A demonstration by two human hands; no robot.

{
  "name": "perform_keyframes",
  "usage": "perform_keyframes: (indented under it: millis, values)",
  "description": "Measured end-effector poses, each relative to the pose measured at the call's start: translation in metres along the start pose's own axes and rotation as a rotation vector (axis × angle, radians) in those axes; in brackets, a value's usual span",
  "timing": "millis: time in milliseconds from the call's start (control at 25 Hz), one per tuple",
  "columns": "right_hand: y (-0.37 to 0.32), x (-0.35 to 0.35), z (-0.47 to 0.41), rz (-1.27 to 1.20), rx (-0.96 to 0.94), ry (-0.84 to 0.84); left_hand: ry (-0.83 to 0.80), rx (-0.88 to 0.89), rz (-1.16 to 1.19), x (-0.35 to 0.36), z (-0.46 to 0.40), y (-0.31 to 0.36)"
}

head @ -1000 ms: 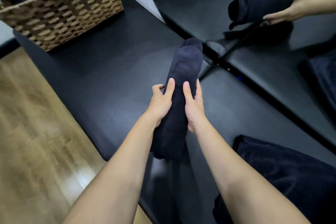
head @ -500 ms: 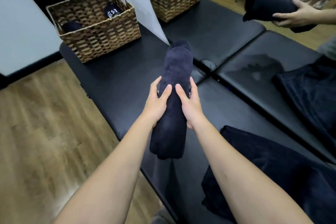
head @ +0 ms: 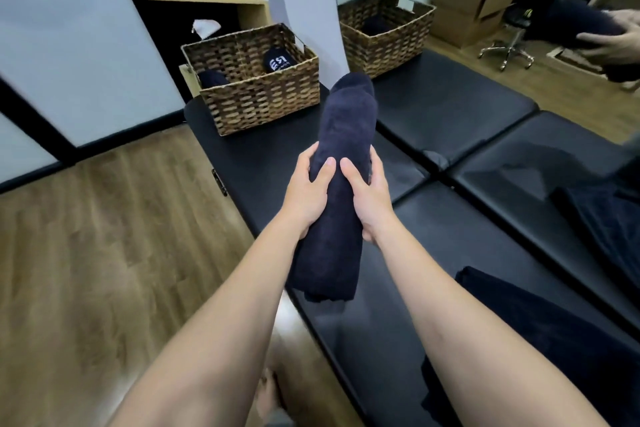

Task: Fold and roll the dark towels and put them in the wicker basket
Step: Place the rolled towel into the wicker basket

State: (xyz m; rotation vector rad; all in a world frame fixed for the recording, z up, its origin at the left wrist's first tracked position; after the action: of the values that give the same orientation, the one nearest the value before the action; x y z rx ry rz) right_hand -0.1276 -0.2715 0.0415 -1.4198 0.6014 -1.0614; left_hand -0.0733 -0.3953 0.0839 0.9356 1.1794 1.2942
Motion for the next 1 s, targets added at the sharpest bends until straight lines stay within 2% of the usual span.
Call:
perform_keyframes:
  millis: [240, 560, 800, 1000]
  values:
    - [0.0, 0.084, -0.069, 0.019, -0.024, 0.007, -0.038, 0.025, 0.076, -0.104, -0.032, -0.001]
    - [0.04, 0.184, -0.146, -0.156, 0.115, -0.011, -0.077, -0.082, 0.131, -0.23, -0.073, -0.036]
    - [0.025, 0.216, -0.242, -0.101, 0.091, -0.106, -0.082, -0.057, 0.182, -0.289, -0.144, -0.025]
    - [0.006, 0.223, -0.369, -0.034, 0.073, -0.155, -0.067, -0.017, 0.23, -0.344, -0.249, -0.009]
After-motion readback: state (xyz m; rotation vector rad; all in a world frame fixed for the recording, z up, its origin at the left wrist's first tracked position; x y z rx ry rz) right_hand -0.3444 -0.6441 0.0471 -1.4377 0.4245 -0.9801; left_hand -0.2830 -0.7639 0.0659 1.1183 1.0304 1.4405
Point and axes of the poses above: each hand's wrist, its own z-axis away from the middle knuckle, its own x-axis out of the palm, y = z × x, the point moved 10 cm from there along -z, towards the middle knuckle, and after that the axes turned 15 degrees about -y, right-handed, at the moved point
